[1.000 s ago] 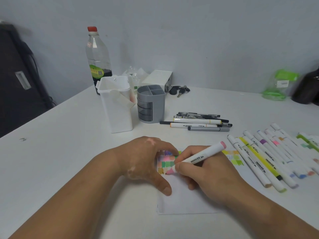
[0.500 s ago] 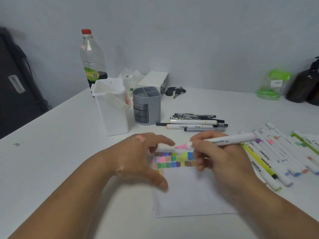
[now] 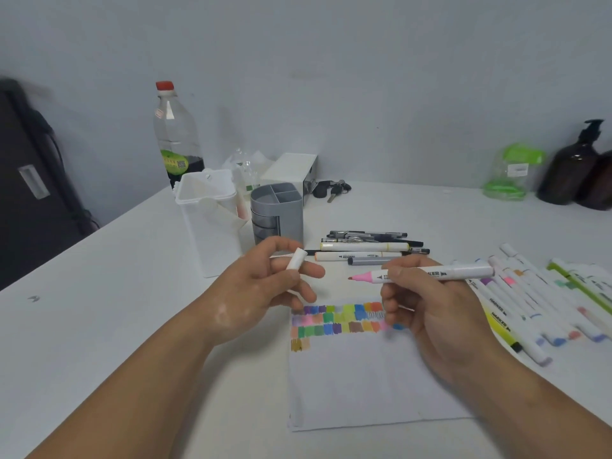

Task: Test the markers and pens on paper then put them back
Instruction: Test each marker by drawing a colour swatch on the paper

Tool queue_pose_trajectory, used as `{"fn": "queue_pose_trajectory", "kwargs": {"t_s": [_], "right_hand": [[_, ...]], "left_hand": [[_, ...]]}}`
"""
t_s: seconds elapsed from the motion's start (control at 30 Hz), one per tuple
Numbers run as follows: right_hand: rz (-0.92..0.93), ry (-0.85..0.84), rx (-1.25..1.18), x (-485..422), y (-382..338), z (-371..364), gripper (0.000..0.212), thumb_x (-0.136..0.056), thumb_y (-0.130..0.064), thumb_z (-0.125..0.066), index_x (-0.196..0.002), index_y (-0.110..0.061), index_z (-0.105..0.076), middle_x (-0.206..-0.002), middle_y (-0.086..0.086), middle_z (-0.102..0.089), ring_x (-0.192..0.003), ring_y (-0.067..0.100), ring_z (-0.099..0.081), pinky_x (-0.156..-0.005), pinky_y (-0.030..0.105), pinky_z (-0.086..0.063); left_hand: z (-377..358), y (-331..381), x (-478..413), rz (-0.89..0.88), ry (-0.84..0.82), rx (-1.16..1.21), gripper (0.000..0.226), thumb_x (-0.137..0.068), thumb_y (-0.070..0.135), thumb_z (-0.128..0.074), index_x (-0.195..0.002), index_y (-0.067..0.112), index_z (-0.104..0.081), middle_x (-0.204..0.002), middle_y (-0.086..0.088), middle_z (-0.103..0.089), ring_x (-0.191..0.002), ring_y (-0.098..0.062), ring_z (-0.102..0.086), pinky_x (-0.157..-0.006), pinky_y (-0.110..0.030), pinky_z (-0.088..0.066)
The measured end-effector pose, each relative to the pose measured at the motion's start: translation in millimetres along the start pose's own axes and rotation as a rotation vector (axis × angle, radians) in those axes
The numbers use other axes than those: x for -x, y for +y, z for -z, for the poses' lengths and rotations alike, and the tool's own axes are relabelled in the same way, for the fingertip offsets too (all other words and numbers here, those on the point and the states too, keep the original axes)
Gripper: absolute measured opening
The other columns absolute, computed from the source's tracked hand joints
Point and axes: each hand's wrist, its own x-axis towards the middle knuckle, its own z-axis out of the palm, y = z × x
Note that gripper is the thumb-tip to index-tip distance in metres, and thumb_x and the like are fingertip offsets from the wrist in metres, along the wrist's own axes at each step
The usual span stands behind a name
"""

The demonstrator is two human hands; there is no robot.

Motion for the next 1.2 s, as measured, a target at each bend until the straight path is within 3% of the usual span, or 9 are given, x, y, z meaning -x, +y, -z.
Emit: {"fn": "queue_pose_trajectory", "kwargs": {"t_s": [0.13, 0.37, 0.5, 0.6, 0.8, 0.87, 1.2], "right_hand": [[0.026, -0.014, -0.016, 0, -1, 0, 0.035, -0.094, -0.001, -0.061, -0.069, -0.022, -0.073, -0.064, 0.011, -0.064, -0.051, 0.019, -0.057, -0.045, 0.027, -0.049], [0.054, -0.034, -0.020, 3, -4, -4, 0.019, -0.084, -0.006, -0.074, -0.072, -0.021, -0.074, -0.067, 0.013, -0.068, -0.052, 0.020, -0.060, -0.046, 0.027, -0.050], [0.036, -0.064, 0.004, 5, -2, -6, 0.018, -0.085, -0.007, -0.075, -0.076, -0.021, -0.075, -0.070, 0.014, -0.069, -0.055, 0.021, -0.062, -0.047, 0.028, -0.052], [0.018, -0.103, 0.002, 8, -1, -10, 0.006, -0.078, -0.017, -0.074, -0.079, -0.023, -0.077, -0.071, 0.013, -0.071, -0.056, 0.021, -0.064, -0.049, 0.027, -0.052], [-0.004, -0.105, 0.042, 7, -1, -8, 0.003, -0.078, -0.023, -0.080, -0.079, -0.022, -0.079, -0.073, 0.011, -0.072, -0.058, 0.018, -0.064, -0.051, 0.027, -0.052], [-0.007, -0.104, 0.054, 7, -1, -9, 0.011, -0.074, -0.028, -0.086, -0.078, -0.021, -0.079, -0.072, 0.010, -0.072, -0.057, 0.018, -0.063, -0.051, 0.027, -0.052], [0.001, -0.080, 0.056, 10, 1, -15, 0.031, -0.058, -0.042, -0.083, -0.081, -0.021, -0.081, -0.067, 0.007, -0.070, -0.056, 0.016, -0.062, -0.053, 0.026, -0.053]], "left_hand": [[-6, 1, 0, -0.004, -0.028, -0.025, 0.013, -0.100, 0.002, -0.052, -0.109, 0.006, -0.061, -0.104, -0.017, -0.073, -0.073, -0.026, -0.062, -0.064, -0.031, -0.055], [-12, 2, -2, -0.074, 0.034, -0.237, 0.030, -0.096, 0.004, -0.062, -0.100, 0.029, -0.077, -0.092, -0.002, -0.077, -0.066, -0.017, -0.064, -0.066, -0.024, -0.054], [-17, 3, 0, -0.090, 0.006, -0.213, 0.024, -0.095, 0.005, -0.064, -0.107, 0.022, -0.076, -0.091, -0.004, -0.077, -0.064, -0.017, -0.062, -0.065, -0.025, -0.055], [-24, 4, 1, -0.090, -0.031, -0.155, 0.022, -0.093, 0.003, -0.065, -0.110, 0.013, -0.075, -0.088, -0.008, -0.076, -0.062, -0.016, -0.060, -0.063, -0.025, -0.055], [-28, 3, 0, -0.120, -0.029, -0.094, 0.028, -0.081, 0.024, -0.070, -0.105, 0.011, -0.077, -0.082, -0.011, -0.074, -0.060, -0.018, -0.058, -0.060, -0.026, -0.053], [-27, 2, 0, -0.127, -0.025, -0.090, 0.028, -0.079, 0.024, -0.072, -0.103, 0.012, -0.078, -0.082, -0.012, -0.075, -0.061, -0.019, -0.059, -0.061, -0.026, -0.053], [-26, 1, -1, -0.172, 0.025, -0.138, 0.026, -0.079, 0.025, -0.073, -0.102, 0.014, -0.078, -0.081, -0.012, -0.075, -0.063, -0.022, -0.062, -0.061, -0.027, -0.056]]}}
